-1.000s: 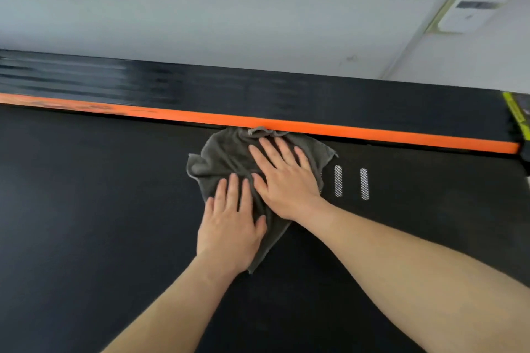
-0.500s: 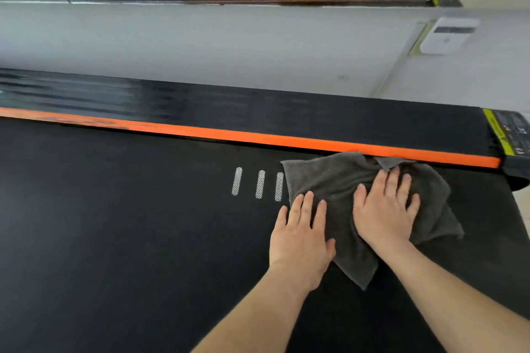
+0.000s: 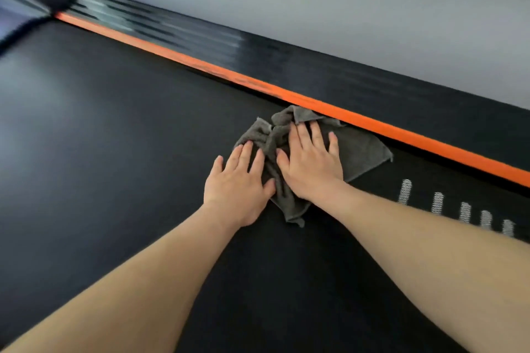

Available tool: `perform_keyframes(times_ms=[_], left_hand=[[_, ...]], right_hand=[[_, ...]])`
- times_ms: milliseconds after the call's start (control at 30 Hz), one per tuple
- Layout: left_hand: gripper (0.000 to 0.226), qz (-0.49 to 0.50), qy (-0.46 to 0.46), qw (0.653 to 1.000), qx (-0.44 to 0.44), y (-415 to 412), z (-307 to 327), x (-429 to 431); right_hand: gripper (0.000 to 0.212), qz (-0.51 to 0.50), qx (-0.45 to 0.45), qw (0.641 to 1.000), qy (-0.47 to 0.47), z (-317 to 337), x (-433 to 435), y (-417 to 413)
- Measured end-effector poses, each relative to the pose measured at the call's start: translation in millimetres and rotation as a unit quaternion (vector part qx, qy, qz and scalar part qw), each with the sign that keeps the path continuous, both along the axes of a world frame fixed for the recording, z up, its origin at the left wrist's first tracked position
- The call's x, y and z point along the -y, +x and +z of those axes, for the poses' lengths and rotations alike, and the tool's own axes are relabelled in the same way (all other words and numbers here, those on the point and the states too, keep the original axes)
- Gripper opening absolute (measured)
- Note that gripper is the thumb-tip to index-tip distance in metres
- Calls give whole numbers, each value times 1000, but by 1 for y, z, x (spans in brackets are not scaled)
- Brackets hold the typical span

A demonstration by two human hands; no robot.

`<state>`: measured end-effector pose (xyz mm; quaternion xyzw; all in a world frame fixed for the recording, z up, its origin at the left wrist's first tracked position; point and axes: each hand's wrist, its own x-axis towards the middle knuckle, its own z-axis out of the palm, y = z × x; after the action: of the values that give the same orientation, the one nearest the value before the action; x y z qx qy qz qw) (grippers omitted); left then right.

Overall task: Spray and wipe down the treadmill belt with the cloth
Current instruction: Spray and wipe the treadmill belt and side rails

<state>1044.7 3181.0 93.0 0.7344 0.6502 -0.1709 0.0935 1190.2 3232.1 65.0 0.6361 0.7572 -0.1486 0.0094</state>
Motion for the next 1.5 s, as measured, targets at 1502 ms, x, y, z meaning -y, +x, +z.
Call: perform_keyframes(times_ms=[1502], left_hand=[[39, 308, 92, 945, -55, -165, 1, 297]], right_hand=[[71, 491, -15, 871, 9, -4, 235, -211]])
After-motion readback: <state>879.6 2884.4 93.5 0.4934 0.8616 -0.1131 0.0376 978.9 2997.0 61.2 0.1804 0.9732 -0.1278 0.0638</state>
